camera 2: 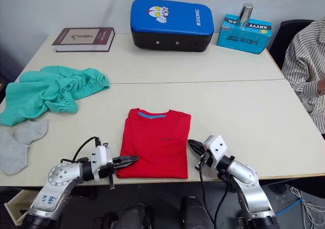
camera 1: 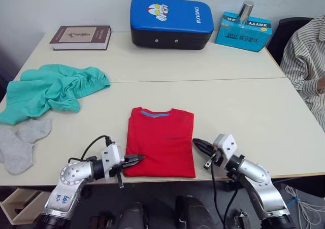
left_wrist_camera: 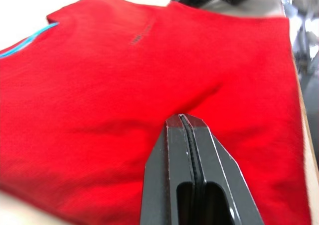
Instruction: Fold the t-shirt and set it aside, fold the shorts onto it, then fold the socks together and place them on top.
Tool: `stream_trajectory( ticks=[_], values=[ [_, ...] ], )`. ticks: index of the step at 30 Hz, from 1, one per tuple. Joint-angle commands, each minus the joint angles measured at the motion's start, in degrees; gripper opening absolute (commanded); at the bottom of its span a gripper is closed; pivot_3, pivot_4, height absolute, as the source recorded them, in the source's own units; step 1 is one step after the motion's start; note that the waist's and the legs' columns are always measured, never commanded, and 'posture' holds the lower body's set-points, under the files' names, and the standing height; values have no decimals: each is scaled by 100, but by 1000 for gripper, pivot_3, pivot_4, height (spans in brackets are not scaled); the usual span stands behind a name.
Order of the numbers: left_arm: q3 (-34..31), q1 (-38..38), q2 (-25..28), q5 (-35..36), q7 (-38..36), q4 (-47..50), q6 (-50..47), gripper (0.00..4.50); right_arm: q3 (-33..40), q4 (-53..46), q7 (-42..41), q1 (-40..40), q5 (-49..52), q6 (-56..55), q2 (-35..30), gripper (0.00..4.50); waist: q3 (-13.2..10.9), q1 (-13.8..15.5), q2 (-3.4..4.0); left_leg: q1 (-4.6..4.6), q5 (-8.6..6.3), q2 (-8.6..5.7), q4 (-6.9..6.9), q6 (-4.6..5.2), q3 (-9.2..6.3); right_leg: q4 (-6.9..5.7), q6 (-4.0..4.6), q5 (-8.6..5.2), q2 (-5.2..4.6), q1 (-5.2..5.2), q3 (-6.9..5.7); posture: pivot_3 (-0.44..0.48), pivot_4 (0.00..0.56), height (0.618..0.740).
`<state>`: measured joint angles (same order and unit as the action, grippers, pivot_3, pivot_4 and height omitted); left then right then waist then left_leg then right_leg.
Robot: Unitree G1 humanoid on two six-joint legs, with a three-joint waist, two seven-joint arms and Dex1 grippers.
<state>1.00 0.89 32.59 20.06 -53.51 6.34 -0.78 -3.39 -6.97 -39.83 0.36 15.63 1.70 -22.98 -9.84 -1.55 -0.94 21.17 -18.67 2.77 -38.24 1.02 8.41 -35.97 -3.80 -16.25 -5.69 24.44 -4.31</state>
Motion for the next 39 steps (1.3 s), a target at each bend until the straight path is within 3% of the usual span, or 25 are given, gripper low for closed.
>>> stream_trajectory(
  ticks=[1, 8, 12, 20, 22, 25, 28, 34, 39],
  values=[
    [-213, -441, -73, 423, 118, 301, -419, 0, -280, -558, -72, -384, 116, 139, 178, 35, 0, 0, 0, 0, 11, 1, 0, -18, -1, 0, 0, 0, 2, 0, -2, 0, 150, 740],
    [245, -1163, -433, -432, 412, -615, -93, 0, -1491, 278, -209, -1080, -943, -488, 606, 35, 1, -5, 1, 2, 18, -1, 9, -34, 4, 3, 5, -3, 19, 4, -11, 0, 150, 740],
    [477, -1325, -492, -1012, 651, -1172, 104, 0, -1499, 1046, -20, -1244, -1190, -835, 716, 35, 4, -5, -5, 7, 16, -6, 0, -26, 17, 8, 1, -1, 17, 7, -27, 0, 150, 740],
    [213, -1120, -462, -786, 464, -1506, 544, 0, -205, 1915, 419, -1602, -795, -658, 313, 35, 32, 3, -21, -10, 20, -4, 0, -26, 2, 1, -1, 2, 1, -9, -7, 0, 150, 740],
    [115, -1157, -481, -777, 491, -1557, 735, 0, 142, 1910, 231, -1638, -408, -475, 197, 35, 32, 0, -20, -10, 20, -3, 4, -28, 1, 1, 1, 1, 1, -8, -7, 0, 150, 740],
    [-3, -1241, -483, -471, 283, -1397, 727, 0, 724, 1190, -317, -1510, 969, 614, 90, 35, 29, 3, -16, -4, 20, -3, 5, -28, 0, 1, 1, 1, 1, -5, -8, 0, 150, 740],
    [-18, -1231, -268, 55, -428, -1045, 457, 0, 1032, 168, -762, -1253, 2426, 2688, -618, 566, 20, -2, -2, 4, 20, 0, 8, -26, -1, 2, 1, 1, 2, 1, -8, 0, 150, 740],
    [-93, -1168, 13, 513, -1352, -644, 592, 1810, 762, -632, -676, -1119, 3393, 5678, -2039, 2602, 17, 0, 3, 4, 2, 2, 12, 5, -7, 6, 7, -3, 0, 3, -11, 0, 150, 740],
    [-166, -1132, 59, 654, -1401, -519, 322, 3401, 704, -354, 171, -1709, 3926, 7406, -1495, 4341, 22, -41, -5, -1, 3, 7, 11, 3, -6, 3, 10, -4, 7, 2, -8, 0, 150, 740]
  ],
)
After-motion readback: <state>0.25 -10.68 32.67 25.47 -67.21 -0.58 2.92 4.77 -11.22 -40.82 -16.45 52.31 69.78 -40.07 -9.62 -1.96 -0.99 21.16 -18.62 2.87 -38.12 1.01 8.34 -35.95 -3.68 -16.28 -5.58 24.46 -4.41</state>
